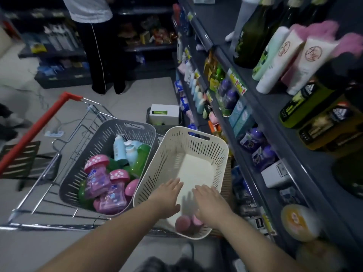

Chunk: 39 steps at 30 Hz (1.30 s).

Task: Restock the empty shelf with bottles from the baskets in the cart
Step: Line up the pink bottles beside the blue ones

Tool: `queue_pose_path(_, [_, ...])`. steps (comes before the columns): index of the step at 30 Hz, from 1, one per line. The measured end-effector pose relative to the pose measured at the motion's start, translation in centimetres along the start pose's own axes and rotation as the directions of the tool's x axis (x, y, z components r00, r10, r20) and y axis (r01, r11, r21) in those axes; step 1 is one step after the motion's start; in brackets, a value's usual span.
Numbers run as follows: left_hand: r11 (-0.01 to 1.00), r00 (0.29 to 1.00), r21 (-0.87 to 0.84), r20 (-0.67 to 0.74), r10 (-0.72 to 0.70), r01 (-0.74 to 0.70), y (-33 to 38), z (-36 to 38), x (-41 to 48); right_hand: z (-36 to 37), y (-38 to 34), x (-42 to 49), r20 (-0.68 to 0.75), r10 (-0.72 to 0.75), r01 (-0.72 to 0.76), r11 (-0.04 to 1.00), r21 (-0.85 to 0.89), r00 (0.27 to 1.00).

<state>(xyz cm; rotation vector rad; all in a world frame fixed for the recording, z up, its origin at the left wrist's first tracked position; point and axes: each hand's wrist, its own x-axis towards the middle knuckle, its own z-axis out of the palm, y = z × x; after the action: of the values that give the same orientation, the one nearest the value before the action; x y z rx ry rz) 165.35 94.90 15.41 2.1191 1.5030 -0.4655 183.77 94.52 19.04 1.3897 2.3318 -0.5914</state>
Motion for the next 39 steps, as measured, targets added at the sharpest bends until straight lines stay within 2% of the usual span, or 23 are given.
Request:
queue_pose_path(3, [0.996, 0.993, -0.085, 0.114, 0.009, 0.001, 0.2, 1.5, 0.9, 2.0, -0.2, 0.8, 0.046, -0.004, 0.005, 1.000, -0.022, 0.999])
queue_pose_path(6, [0.979, 0.972, -0.200, 0.233, 0.000, 0.048, 0.6, 2.9, 2.1, 3.5, -0.6, 1.4, 0.096, 0.053, -0.044, 0.994, -0.095, 0.994])
queue_pose_path(11, [0.980, 0.914, -0.195, 0.390, 0.113, -0.038, 1.1, 5.1, 4.0, 4.5, -1.5, 2.5, 0.180, 0.206, -0.148, 0.946, -0.288, 0.962])
queue_pose_path(14, [0.970, 0.911, -0.241, 0.396, 0.118, -0.022, 1.0, 6.5, 4.7, 5.7, -2.3, 3.2, 0.216, 0.292, -0.211, 0.919, -0.332, 0.932])
queue_pose_path(18, [0.932, 0.926, -0.359, 0.329, 0.183, -0.057, 0.6, 7.0, 5.3, 7.4, -2.3, 4.0, 0.212, 0.352, -0.288, 0.916, -0.281, 0.912])
queue_pose_path(21, [0.927, 0.938, -0.358, 0.268, 0.218, -0.114, -0.5, 6.1, 5.7, 7.4, -2.2, 4.6, 0.229, 0.374, -0.330, 0.921, -0.206, 0.899])
queue_pose_path(23, [0.915, 0.944, -0.392, 0.258, 0.204, -0.091, -1.7, 5.3, 6.2, 6.8, -2.3, 4.8, 0.224, 0.381, -0.355, 0.923, -0.148, 0.897])
queue_pose_path(26, [0.804, 0.951, -0.595, 0.258, 0.171, 0.017, -3.1, 3.7, 6.8, 5.4, -2.4, 4.7, 0.151, 0.388, -0.390, 0.921, -0.013, 0.909])
queue_pose_path(28, [0.722, 0.960, -0.692, 0.222, 0.172, 0.031, -4.0, 2.5, 7.0, 4.7, -2.5, 4.4, 0.080, 0.422, -0.429, 0.887, 0.170, 0.903])
queue_pose_path(31, [0.680, 0.971, -0.733, 0.174, 0.163, 0.018, -5.7, 1.0, 7.3, 4.0, -2.3, 4.0, -0.032, 0.491, -0.421, 0.777, 0.467, 0.870])
queue_pose_path(33, [0.631, 0.974, -0.775, 0.157, 0.164, 0.019, -6.6, 0.0, 7.5, 3.6, -2.1, 4.0, -0.050, 0.532, -0.383, 0.668, 0.638, 0.845])
queue_pose_path(37, [0.419, 0.980, -0.908, 0.087, 0.178, 0.005, -7.3, -2.4, 6.9, 1.1, -1.8, 3.3, -0.071, 0.573, -0.209, 0.409, 0.888, 0.816])
queue_pose_path(39, [0.343, 0.979, -0.939, 0.064, 0.195, -0.007, -7.1, -3.9, 6.3, -0.4, -1.5, 2.6, -0.097, 0.554, -0.113, 0.333, 0.936, 0.827])
